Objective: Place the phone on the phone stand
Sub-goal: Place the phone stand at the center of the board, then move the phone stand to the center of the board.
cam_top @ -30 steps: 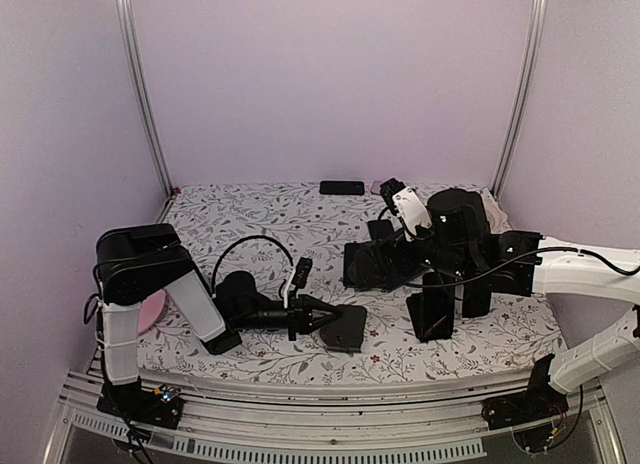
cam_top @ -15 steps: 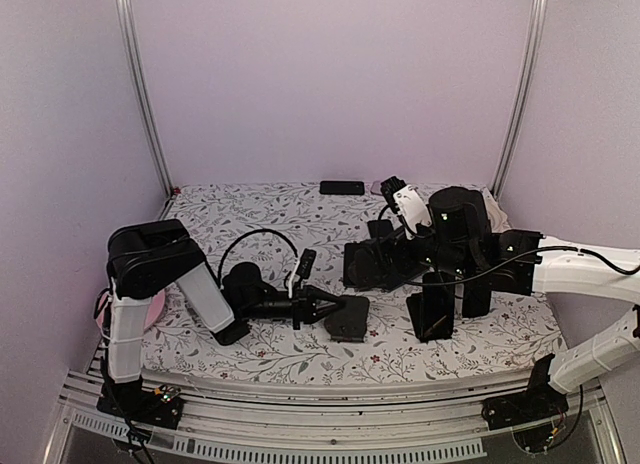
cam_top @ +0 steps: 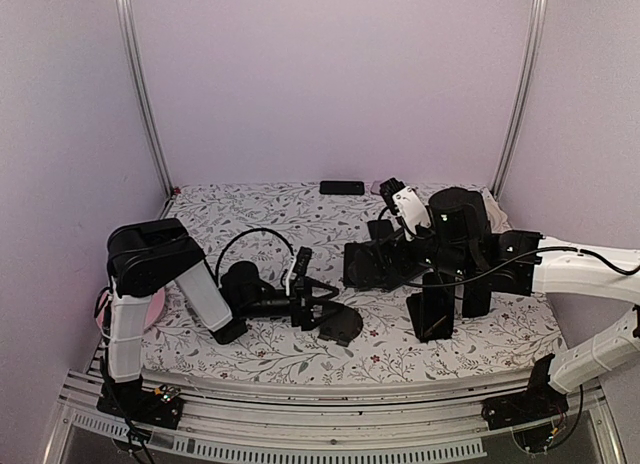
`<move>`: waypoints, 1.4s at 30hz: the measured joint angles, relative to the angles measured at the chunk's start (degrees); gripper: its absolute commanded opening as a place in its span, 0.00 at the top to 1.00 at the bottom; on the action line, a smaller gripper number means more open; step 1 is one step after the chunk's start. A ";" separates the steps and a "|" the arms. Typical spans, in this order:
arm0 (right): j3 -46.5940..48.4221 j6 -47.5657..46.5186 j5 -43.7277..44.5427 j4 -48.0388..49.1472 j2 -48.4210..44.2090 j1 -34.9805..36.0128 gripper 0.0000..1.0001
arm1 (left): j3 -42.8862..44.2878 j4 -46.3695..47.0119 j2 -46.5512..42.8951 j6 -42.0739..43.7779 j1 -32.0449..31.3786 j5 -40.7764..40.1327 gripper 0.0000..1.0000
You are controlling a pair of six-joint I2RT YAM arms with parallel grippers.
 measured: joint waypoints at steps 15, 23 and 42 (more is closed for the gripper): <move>-1.38 1.27 -0.74 0.52 -1.44 0.00 0.01 | -6.08 -2.97 -9.84 2.10 0.00 -5.92 0.03; -1.81 2.36 -0.74 1.18 -1.99 0.00 0.01 | -10.29 -6.82 -18.53 3.89 -0.57 -10.58 0.03; -6.67 7.74 -5.79 8.26 -9.77 -1.09 0.01 | -11.10 -46.49 -45.99 9.75 -0.76 -31.47 0.03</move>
